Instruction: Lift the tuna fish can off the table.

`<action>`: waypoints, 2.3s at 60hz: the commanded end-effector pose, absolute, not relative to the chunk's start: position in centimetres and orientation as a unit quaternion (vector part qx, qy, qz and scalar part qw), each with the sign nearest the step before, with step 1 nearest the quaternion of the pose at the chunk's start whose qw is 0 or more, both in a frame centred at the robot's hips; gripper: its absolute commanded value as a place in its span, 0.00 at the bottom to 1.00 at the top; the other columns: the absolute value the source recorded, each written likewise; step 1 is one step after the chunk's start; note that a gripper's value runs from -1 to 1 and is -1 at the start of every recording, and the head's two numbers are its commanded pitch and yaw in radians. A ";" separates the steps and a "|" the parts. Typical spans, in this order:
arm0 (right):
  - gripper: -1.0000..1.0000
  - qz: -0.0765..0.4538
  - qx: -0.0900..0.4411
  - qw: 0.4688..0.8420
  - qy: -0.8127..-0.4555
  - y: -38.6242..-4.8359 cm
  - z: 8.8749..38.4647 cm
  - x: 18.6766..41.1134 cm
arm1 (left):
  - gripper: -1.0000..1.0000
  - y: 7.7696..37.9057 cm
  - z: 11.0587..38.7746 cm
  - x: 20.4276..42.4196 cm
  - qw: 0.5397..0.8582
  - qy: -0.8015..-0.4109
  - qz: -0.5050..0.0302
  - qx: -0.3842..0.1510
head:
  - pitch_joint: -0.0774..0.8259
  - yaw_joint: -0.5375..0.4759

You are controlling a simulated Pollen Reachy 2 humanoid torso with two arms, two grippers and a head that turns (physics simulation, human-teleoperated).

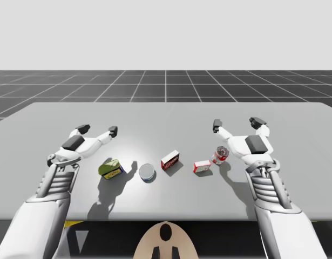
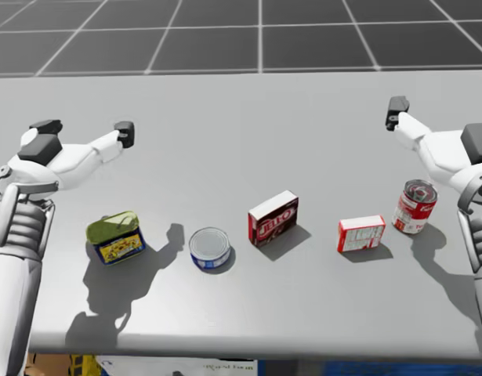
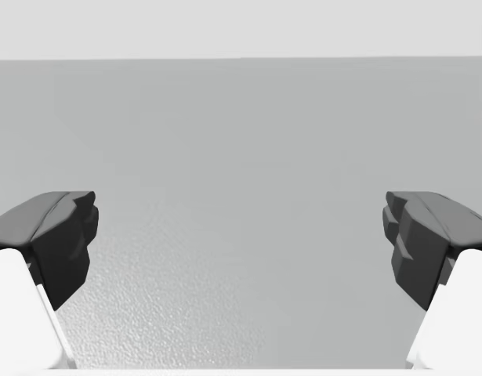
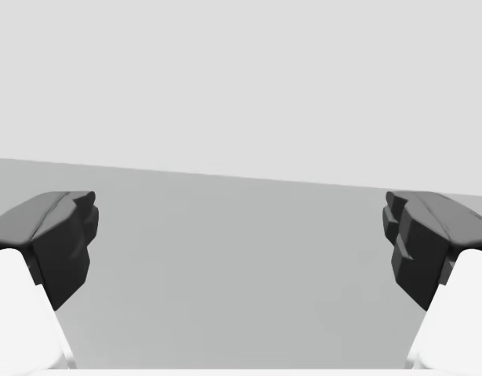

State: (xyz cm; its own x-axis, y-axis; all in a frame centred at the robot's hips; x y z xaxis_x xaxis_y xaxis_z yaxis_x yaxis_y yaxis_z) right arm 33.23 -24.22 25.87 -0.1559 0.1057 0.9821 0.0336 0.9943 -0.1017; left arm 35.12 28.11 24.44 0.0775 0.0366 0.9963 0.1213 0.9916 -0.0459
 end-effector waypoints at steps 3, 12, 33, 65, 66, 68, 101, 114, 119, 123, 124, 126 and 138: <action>0.00 0.026 -0.043 0.646 -0.761 -24.3 26.1 33.1 | 0.00 28.2 24.6 35.1 0.730 -0.680 -0.028 -0.061 | 0.83 0.63; 0.00 0.025 -0.041 0.646 -0.762 -24.3 26.2 33.0 | 0.00 28.1 24.5 35.2 0.730 -0.680 -0.031 -0.061 | 0.88 0.67; 0.00 0.020 -0.042 0.645 -0.763 -24.3 26.3 33.0 | 0.00 27.6 27.0 32.7 0.714 -0.692 -0.032 -0.098 | 0.91 0.68; 0.00 0.021 -0.048 0.648 -0.760 -24.4 25.9 33.3 | 0.00 23.1 26.8 20.5 0.746 -0.624 -0.154 -0.174 | 0.92 0.68; 0.00 0.022 -0.048 0.647 -0.760 -24.4 26.0 33.3 | 0.00 22.9 26.5 20.3 0.747 -0.622 -0.156 -0.173 | 0.92 0.68; 0.00 0.022 -0.048 0.647 -0.761 -24.4 26.0 33.3 | 0.00 22.8 25.9 20.0 0.749 -0.619 -0.160 -0.174 | 0.92 0.68; 0.00 0.025 -0.057 0.637 -0.768 -24.2 26.2 33.2 | 0.00 19.8 18.2 21.7 0.794 -0.544 -0.197 -0.186 | 0.92 0.68; 0.00 0.024 -0.059 0.636 -0.769 -24.3 26.3 33.2 | 0.00 18.0 17.4 24.1 0.814 -0.510 -0.205 -0.189 | 0.92 0.67; 0.00 0.024 -0.060 0.635 -0.769 -24.4 26.3 33.2 | 0.00 17.2 17.1 24.8 0.816 -0.505 -0.215 -0.182 | 0.93 0.66; 0.00 0.024 -0.060 0.635 -0.770 -24.4 26.3 33.2 | 0.00 16.6 16.7 25.5 0.820 -0.500 -0.219 -0.176 | 0.93 0.66; 0.00 0.023 -0.060 0.635 -0.770 -24.4 26.3 33.2 | 0.00 16.6 16.7 25.6 0.820 -0.499 -0.220 -0.175 | 0.93 0.66; 0.00 0.023 -0.060 0.634 -0.771 -24.5 26.4 33.2 | 0.00 16.2 16.4 26.1 0.823 -0.495 -0.220 -0.173 | 0.93 0.65; 0.00 0.022 -0.061 0.633 -0.771 -24.5 26.5 33.0 | 0.00 14.8 15.8 27.7 0.827 -0.488 -0.222 -0.169 | 0.93 0.65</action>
